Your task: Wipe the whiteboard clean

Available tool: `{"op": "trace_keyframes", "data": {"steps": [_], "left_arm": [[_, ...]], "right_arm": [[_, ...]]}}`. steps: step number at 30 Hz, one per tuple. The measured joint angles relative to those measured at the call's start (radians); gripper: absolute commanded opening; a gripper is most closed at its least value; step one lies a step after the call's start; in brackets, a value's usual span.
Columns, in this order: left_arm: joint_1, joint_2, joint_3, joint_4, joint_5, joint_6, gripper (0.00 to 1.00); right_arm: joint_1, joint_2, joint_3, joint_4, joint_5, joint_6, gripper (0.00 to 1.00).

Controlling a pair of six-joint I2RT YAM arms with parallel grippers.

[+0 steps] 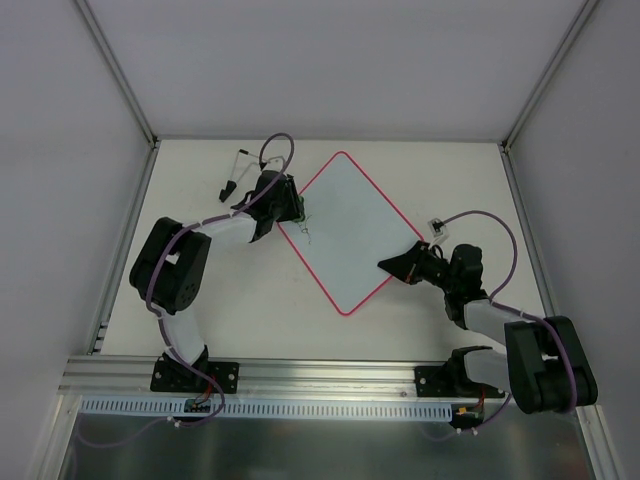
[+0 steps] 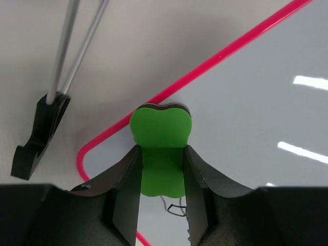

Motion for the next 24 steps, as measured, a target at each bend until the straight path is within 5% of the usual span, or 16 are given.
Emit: {"op": "trace_keyframes", "data": {"steps": [16, 24], "left_arm": [[0.015, -0.035, -0.115, 0.035, -0.046, -0.064, 0.0], [-0.13, -0.043, -0.082, 0.016, -0.099, -0.066, 0.0]], "right_arm": [[0.003, -0.011, 0.002, -0.005, -0.003, -0.015, 0.0], [0.001, -0.018, 0.002, -0.003, 0.03, -0.013, 0.0]]}}
